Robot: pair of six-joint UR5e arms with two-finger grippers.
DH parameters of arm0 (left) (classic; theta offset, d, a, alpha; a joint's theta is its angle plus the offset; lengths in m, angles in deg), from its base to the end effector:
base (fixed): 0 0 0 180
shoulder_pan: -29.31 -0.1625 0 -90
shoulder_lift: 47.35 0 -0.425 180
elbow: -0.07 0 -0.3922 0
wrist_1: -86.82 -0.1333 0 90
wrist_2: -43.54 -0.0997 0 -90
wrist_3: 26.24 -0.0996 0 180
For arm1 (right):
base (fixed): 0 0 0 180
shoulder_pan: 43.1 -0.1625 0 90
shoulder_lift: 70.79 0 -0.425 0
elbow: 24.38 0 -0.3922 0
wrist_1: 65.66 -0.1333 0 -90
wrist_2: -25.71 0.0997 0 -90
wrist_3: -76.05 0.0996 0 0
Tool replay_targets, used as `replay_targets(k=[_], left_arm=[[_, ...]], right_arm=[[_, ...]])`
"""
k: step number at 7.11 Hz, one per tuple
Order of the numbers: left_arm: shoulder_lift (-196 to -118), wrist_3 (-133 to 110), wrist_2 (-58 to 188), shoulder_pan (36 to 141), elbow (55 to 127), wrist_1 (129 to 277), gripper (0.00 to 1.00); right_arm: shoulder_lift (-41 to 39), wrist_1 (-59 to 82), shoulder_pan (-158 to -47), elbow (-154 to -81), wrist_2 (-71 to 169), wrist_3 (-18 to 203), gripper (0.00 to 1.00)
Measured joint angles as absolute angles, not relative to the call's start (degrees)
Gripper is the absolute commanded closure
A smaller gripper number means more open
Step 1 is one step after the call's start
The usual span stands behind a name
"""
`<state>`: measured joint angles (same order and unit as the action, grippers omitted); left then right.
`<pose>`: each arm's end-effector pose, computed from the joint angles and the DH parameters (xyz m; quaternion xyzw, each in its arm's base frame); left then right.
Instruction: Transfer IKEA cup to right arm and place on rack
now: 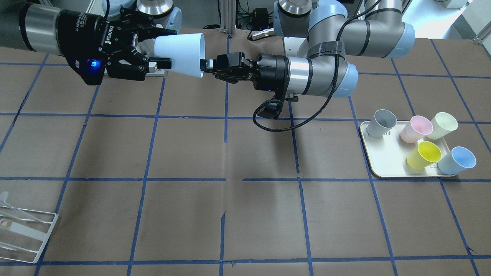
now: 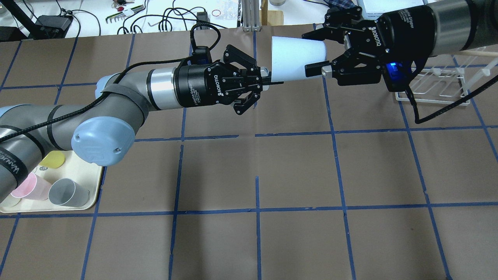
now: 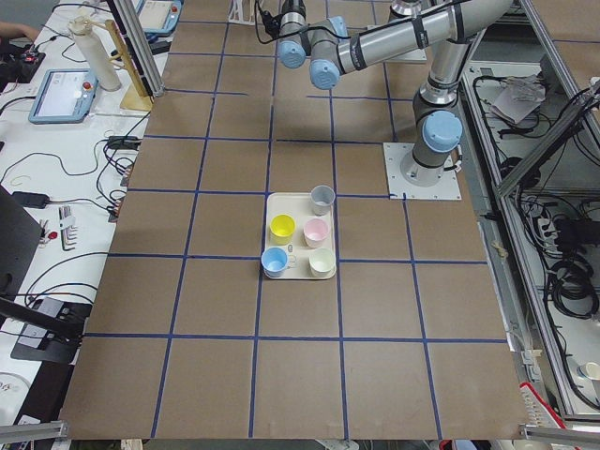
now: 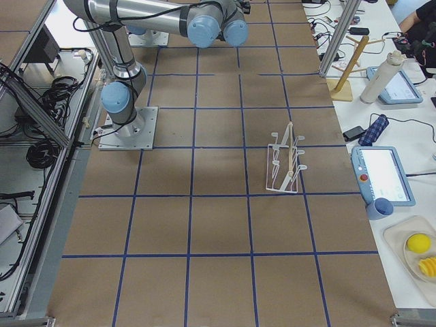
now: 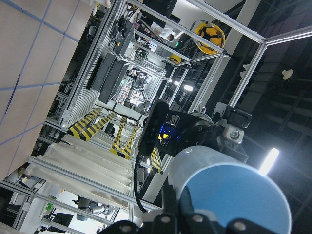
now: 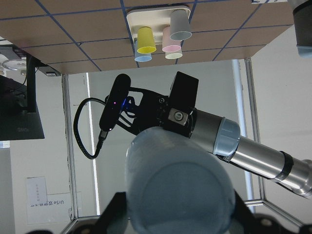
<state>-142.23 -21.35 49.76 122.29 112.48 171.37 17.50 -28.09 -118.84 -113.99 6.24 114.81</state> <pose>-0.2570 -0.4685 0.3791 0.1519 -0.6532 -0.1764 0.7205 0.1126 -0.4795 0.4782 0.5586 0.5352 0.4700 0.4250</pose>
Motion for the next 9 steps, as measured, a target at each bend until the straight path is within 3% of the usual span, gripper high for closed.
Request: replay_targets(k=[2, 6, 7, 8, 9], left_arm=[[-142.11, -20.17, 49.41, 122.29, 112.46, 171.46, 0.08], [-141.27, -16.83, 40.42, 116.88, 111.48, 170.47, 0.05], [-141.37, -14.06, 32.39, 113.98, 111.17, 166.48, 0.00], [-141.66, -9.16, 23.10, 112.33, 111.08, 159.12, 0.00], [-141.88, -4.83, 13.42, 111.65, 111.05, 151.96, 0.01]], right_arm=[[17.45, -26.54, -118.11, -113.82, 6.17, 115.34, 0.80], [18.33, -12.40, -114.95, -113.77, -7.18, 116.03, 0.81], [19.34, -7.06, -114.87, -113.78, -13.95, 115.39, 0.82], [20.86, -1.55, -114.96, -113.87, -21.40, 112.62, 0.89], [22.16, 3.18, -115.03, -113.93, -28.99, 106.85, 0.89]])
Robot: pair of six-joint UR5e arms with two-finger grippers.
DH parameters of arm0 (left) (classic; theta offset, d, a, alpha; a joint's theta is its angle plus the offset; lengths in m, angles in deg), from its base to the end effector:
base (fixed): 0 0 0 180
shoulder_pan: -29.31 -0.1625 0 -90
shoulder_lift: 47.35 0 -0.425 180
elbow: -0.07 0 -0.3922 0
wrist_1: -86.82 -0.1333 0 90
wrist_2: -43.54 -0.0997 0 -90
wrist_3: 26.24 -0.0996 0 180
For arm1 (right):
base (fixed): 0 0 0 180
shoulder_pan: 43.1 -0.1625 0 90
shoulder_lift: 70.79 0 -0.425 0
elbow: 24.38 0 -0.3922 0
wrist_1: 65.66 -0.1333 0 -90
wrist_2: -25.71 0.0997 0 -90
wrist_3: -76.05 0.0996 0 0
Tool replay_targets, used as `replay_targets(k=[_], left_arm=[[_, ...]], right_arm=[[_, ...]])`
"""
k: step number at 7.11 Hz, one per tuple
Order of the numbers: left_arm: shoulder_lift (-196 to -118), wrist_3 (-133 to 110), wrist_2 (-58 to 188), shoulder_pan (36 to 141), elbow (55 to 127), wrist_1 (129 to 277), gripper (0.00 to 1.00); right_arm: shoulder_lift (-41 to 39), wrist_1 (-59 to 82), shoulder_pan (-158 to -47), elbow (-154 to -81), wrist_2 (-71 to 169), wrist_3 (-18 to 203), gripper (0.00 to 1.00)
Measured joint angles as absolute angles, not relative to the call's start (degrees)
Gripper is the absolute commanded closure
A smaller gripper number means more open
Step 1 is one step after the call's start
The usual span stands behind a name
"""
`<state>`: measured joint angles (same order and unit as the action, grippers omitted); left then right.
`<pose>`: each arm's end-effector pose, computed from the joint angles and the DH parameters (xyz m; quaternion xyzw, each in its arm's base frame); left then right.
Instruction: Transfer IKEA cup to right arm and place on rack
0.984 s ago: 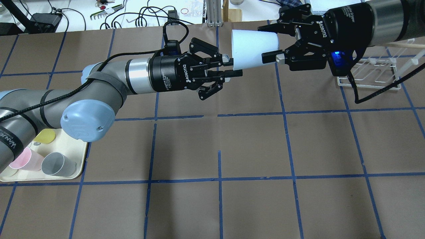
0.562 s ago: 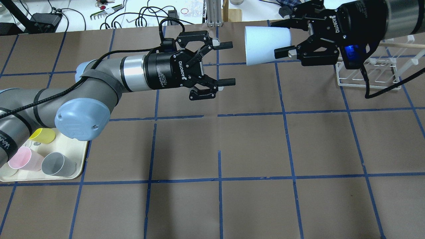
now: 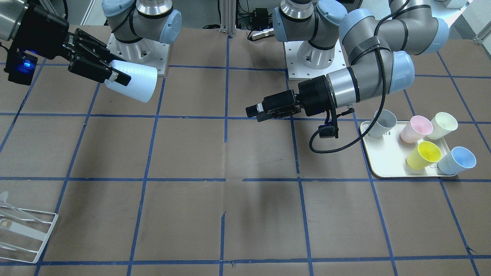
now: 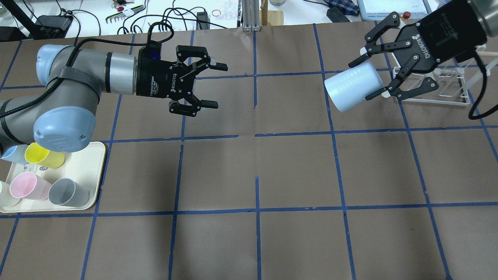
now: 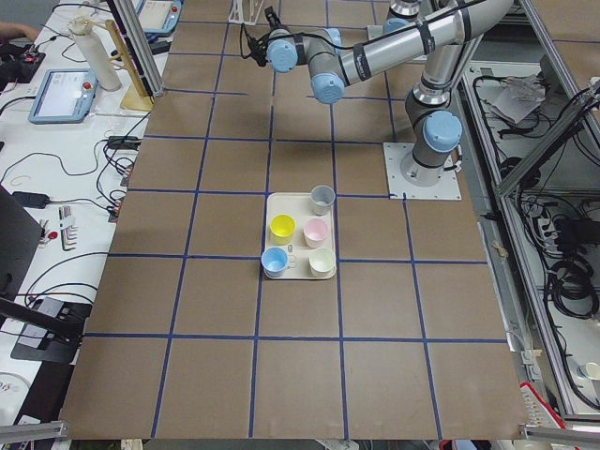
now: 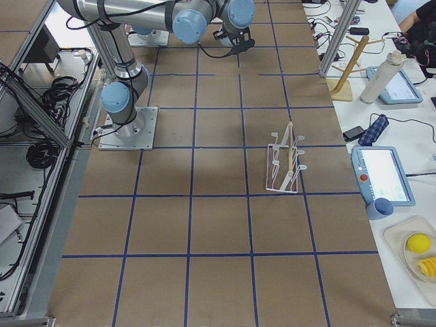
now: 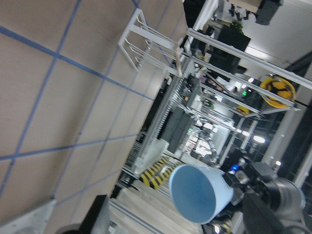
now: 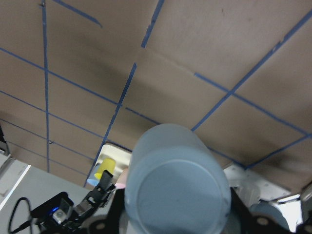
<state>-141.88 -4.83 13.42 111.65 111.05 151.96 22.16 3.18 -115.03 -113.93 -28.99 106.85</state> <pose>-0.1526 -0.5116 0.3662 0.2202 -0.8381 -0.0646 0.4949 0.0450 -0.4773 0.5024 0.4321 0.8378 0.1794 0.2814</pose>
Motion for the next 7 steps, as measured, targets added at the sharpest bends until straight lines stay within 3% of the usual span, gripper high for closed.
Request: replay_targets(k=[1, 2, 7], left_arm=[[-141.64, -2.94, 4.98, 111.42, 110.78, 147.78, 0.01], [-141.27, -2.92, -3.80, 111.61, 109.60, 145.84, 0.01], [-137.55, -24.29, -34.14, 112.83, 102.62, 156.44, 0.00]], right_arm=[[22.63, 7.64, -115.06, -114.04, -36.58, 100.75, 0.98], [22.31, 12.67, -115.08, -114.30, -43.69, 96.95, 1.00], [14.16, 35.57, -114.36, -114.67, -66.05, 79.86, 1.00]])
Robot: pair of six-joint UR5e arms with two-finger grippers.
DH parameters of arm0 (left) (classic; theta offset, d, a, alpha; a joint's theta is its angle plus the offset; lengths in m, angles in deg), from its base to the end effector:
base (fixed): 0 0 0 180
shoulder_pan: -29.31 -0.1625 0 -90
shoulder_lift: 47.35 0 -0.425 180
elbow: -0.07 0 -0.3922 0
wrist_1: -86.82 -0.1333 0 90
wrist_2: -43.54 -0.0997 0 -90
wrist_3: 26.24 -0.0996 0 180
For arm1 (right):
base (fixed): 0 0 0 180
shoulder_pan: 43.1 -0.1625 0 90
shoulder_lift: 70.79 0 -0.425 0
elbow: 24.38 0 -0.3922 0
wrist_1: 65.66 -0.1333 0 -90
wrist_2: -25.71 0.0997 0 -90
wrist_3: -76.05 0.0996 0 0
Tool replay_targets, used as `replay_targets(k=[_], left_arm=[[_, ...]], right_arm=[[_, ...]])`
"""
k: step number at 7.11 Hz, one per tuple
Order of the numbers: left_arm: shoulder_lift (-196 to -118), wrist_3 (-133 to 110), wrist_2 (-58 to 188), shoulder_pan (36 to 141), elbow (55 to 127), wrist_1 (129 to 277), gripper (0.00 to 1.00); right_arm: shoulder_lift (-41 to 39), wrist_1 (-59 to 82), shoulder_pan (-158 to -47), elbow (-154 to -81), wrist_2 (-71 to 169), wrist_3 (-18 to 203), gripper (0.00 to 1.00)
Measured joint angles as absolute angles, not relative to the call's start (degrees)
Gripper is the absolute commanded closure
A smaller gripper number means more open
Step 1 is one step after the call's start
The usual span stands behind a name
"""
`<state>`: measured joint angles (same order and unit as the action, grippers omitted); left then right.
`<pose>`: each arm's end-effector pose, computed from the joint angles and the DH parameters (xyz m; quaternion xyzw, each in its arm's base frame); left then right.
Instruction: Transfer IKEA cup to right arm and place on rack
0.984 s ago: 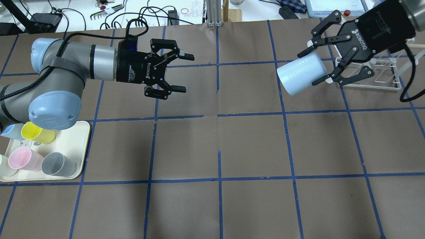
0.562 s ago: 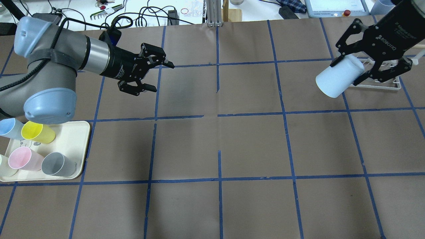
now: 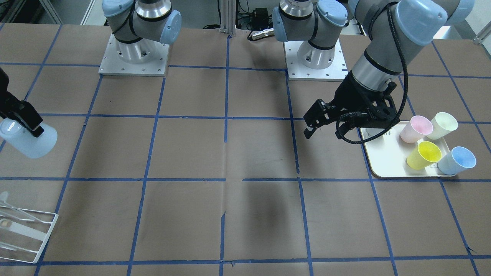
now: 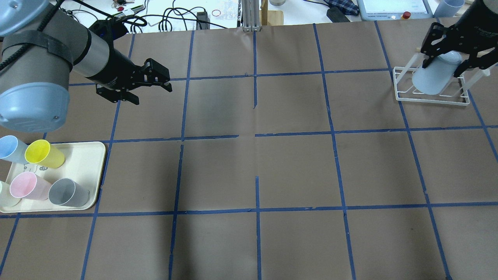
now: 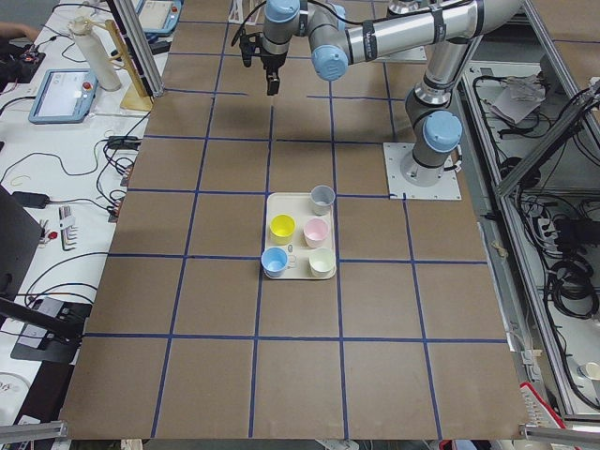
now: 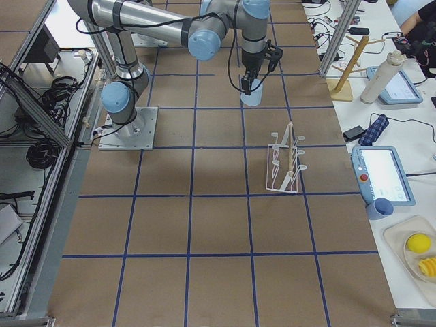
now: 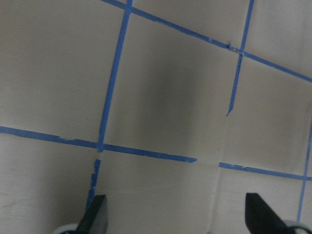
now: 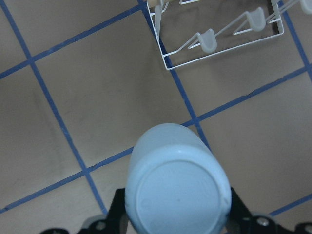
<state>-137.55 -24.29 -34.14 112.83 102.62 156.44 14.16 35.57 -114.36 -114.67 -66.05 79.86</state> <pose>-0.0976 -0.5100 0.4177 0.0658 -0.9899 0.0703 0.1044 -0.0493 -0.5507 0.4606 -0.1960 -0.9791 0.0489 0.0219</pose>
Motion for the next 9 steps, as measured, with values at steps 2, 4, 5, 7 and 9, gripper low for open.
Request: replay_targets(k=[2, 4, 5, 7, 9], left_arm=[[-135.14, -29.84, -42.83, 115.12, 100.33, 164.44, 0.00], [-132.59, -31.01, -45.72, 116.31, 98.25, 173.06, 0.00], [-131.10, -31.26, -45.74, 116.49, 98.01, 175.93, 0.00], [-129.61, -31.39, -45.62, 116.75, 98.41, 177.93, 0.00], [-129.33, -31.06, -45.77, 119.12, 98.60, 178.19, 0.00]], right_arm=[[9.67, 43.17, -113.13, -114.72, -69.11, 75.65, 0.99], [6.39, 48.04, -112.70, -114.70, -69.67, 73.13, 0.98], [5.43, 49.28, -112.50, -114.70, -69.69, 72.70, 0.98], [3.57, 51.24, -112.13, -114.72, -69.51, 72.32, 0.96], [1.79, 53.97, -112.04, -114.73, -69.52, 72.05, 0.80]])
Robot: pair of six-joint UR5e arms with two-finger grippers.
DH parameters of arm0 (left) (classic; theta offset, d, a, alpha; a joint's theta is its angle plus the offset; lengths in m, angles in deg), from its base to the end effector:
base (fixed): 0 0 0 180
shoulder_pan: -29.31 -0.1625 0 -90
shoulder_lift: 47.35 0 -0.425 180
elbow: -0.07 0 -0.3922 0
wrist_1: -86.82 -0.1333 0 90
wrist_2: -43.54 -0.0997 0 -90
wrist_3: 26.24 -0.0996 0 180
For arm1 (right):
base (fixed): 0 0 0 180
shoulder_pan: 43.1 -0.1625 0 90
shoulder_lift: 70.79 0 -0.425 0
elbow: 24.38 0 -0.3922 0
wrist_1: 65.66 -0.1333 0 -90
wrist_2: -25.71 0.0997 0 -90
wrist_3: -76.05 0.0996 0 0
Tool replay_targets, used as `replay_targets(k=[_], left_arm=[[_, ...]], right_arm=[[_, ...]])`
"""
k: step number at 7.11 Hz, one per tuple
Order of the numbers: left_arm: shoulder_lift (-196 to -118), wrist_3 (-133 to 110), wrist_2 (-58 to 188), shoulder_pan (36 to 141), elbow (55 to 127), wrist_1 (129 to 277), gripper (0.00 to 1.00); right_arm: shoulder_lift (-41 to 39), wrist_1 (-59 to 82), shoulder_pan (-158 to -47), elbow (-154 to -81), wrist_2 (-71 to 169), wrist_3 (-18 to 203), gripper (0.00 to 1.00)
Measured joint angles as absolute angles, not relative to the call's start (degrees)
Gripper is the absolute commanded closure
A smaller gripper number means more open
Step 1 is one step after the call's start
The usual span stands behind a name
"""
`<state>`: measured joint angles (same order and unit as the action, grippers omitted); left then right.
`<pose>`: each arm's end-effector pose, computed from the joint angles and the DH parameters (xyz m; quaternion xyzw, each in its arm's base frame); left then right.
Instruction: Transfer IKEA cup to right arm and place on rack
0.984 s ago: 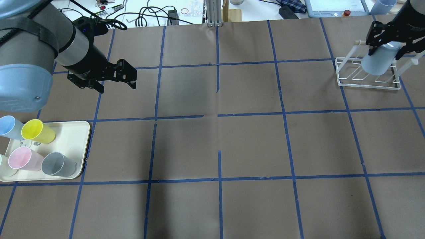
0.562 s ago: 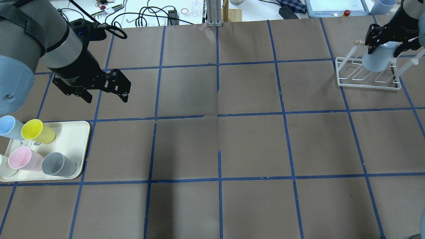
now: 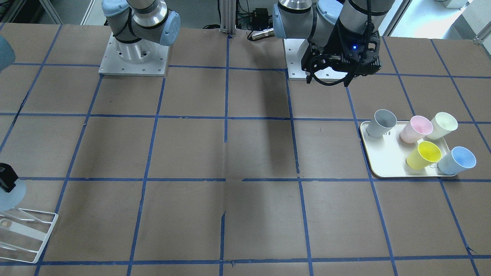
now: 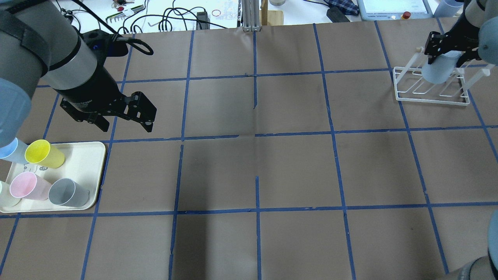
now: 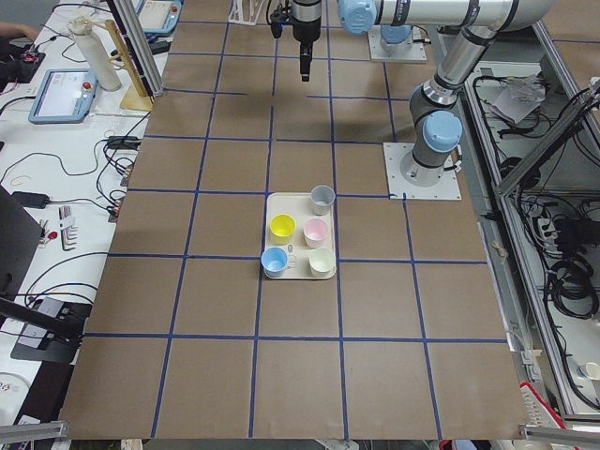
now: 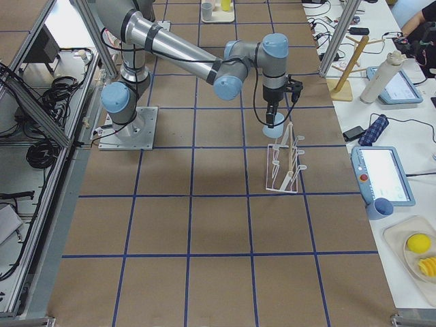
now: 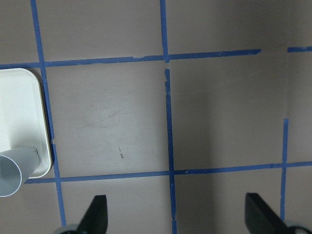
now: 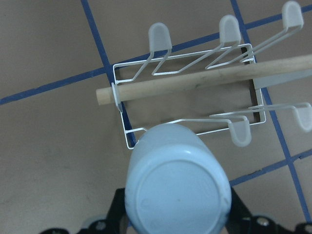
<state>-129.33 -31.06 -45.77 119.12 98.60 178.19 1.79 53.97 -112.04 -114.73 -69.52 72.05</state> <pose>-0.1331 -0.4297 0.4770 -0.0403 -0.9990 -0.0161 0.0067 -0.1064 -0.6220 0.3717 -0.1520 -0.9819 0.0909 0.0667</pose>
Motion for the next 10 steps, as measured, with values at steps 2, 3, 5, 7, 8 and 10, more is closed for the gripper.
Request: replay_targets(k=[2, 3, 5, 7, 8, 10], left_arm=[[-128.95, -31.28, -45.77, 120.44, 98.74, 178.18, 0.00], [-128.78, -31.34, -45.83, 120.51, 98.74, 178.13, 0.00], [-128.77, -31.41, -45.94, 120.28, 98.70, 177.82, 0.00], [-128.84, -31.43, -45.97, 120.07, 98.69, 177.65, 0.00], [-128.93, -31.43, -45.98, 120.02, 98.68, 177.50, 0.00], [-128.91, -31.43, -45.99, 120.01, 98.70, 177.35, 0.00]], right_arm=[[0.29, 54.69, -112.01, -114.73, -69.50, 71.52, 0.00], [-0.24, 55.54, -112.02, -114.73, -69.53, 71.44, 0.00], [-0.68, 56.91, -112.09, -114.73, -69.69, 71.45, 0.00], [0.18, 55.68, -112.18, -114.55, -69.47, 71.50, 0.00], [1.71, 52.91, -112.34, -114.24, -68.57, 71.66, 0.00], [5.92, 45.63, -113.00, -113.91, -63.79, 72.22, 0.00]])
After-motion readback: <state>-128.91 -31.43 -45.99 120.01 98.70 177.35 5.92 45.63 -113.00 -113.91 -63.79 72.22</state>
